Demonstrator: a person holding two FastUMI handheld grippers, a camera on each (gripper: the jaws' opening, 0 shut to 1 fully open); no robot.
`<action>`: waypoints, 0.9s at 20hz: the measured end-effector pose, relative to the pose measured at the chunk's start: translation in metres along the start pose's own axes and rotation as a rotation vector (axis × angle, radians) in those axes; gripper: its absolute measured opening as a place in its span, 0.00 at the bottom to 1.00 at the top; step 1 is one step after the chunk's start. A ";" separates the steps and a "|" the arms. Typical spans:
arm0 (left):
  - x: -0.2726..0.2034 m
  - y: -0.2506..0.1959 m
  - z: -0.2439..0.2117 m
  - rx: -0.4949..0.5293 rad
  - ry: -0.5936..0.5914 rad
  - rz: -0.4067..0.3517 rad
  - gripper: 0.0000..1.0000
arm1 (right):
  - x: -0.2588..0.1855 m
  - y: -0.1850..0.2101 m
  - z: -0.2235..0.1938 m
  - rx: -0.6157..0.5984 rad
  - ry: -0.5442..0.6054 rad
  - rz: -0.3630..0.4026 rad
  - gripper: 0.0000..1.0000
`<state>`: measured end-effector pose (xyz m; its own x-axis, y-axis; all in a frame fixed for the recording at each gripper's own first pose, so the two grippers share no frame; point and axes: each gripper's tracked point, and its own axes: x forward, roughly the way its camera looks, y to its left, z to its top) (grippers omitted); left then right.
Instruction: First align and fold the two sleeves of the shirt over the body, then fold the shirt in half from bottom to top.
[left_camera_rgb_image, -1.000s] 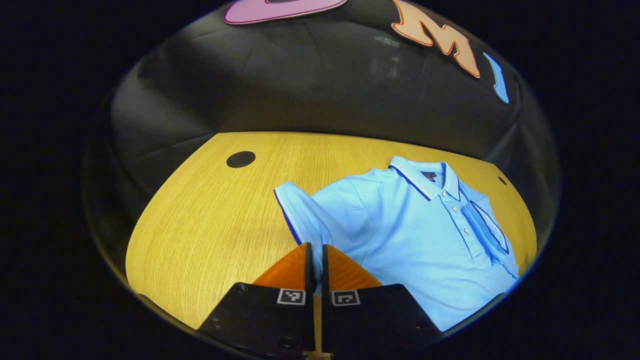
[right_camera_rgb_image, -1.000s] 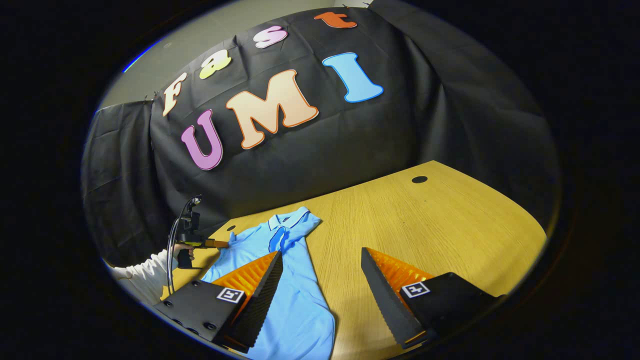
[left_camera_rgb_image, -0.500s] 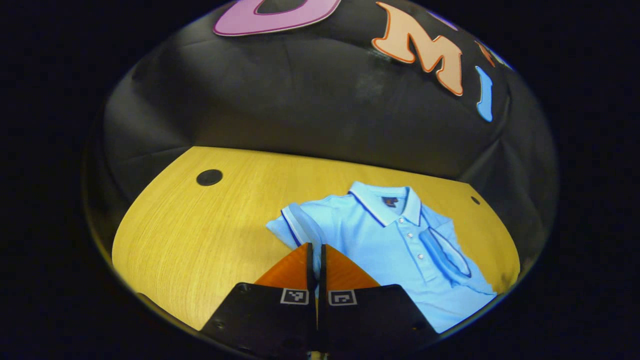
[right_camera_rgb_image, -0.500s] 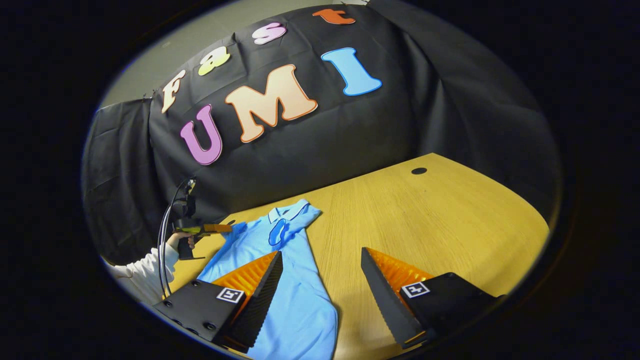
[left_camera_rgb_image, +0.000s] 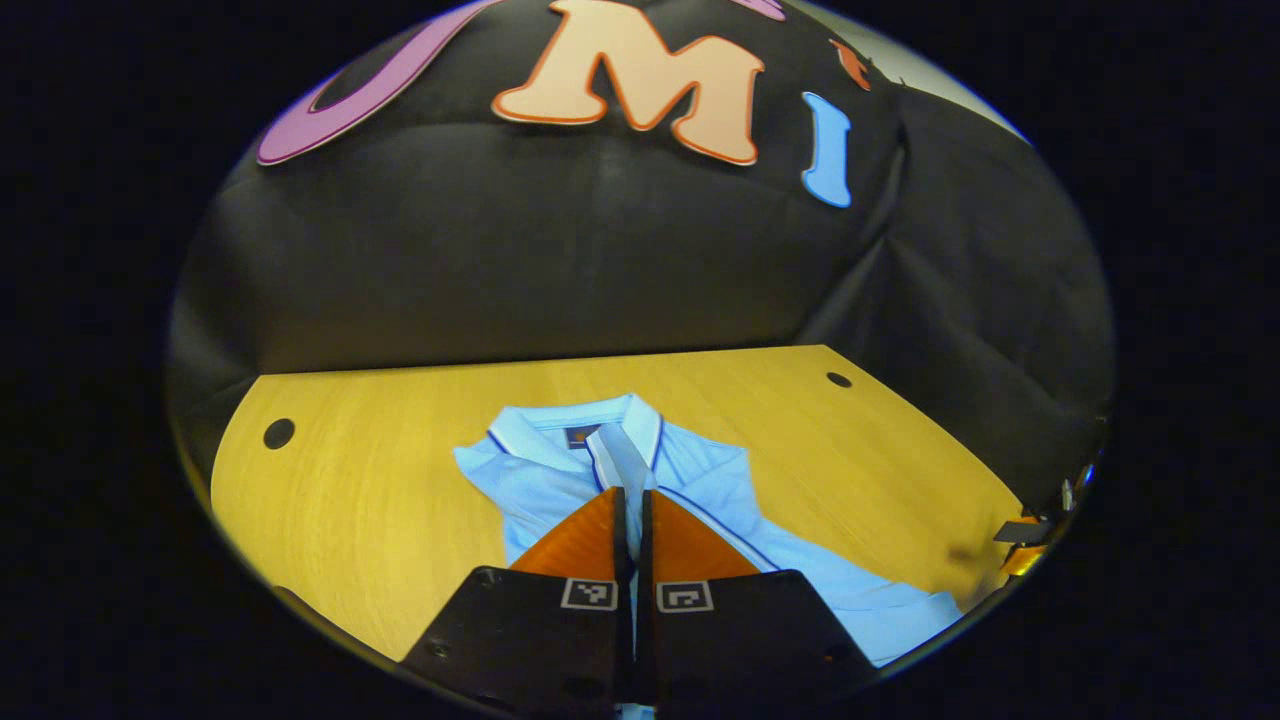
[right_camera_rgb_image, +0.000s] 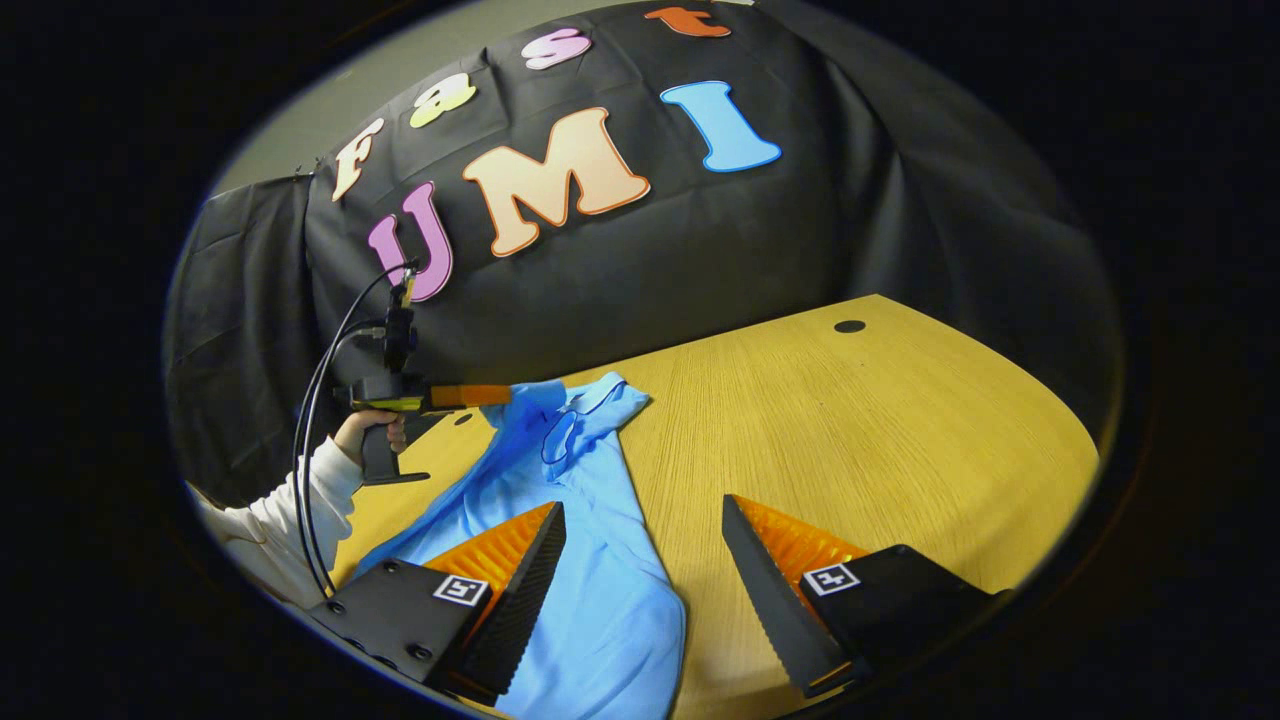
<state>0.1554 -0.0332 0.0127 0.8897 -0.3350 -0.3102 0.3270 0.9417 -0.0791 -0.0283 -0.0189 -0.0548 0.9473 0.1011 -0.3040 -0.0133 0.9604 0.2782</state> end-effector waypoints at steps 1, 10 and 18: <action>0.002 -0.010 -0.003 0.021 0.007 -0.012 0.00 | 0.001 0.001 -0.001 -0.005 0.004 -0.001 0.94; -0.034 -0.059 -0.014 0.091 -0.034 0.010 0.57 | -0.001 0.007 -0.020 -0.052 0.044 0.016 0.98; -0.156 -0.044 -0.074 0.084 -0.033 0.162 0.89 | -0.025 0.027 -0.054 -0.113 0.100 0.066 0.98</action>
<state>-0.0213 -0.0201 -0.0058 0.9424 -0.1811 -0.2813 0.2026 0.9780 0.0491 -0.0699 0.0189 -0.0888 0.9065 0.1845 -0.3797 -0.1155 0.9735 0.1975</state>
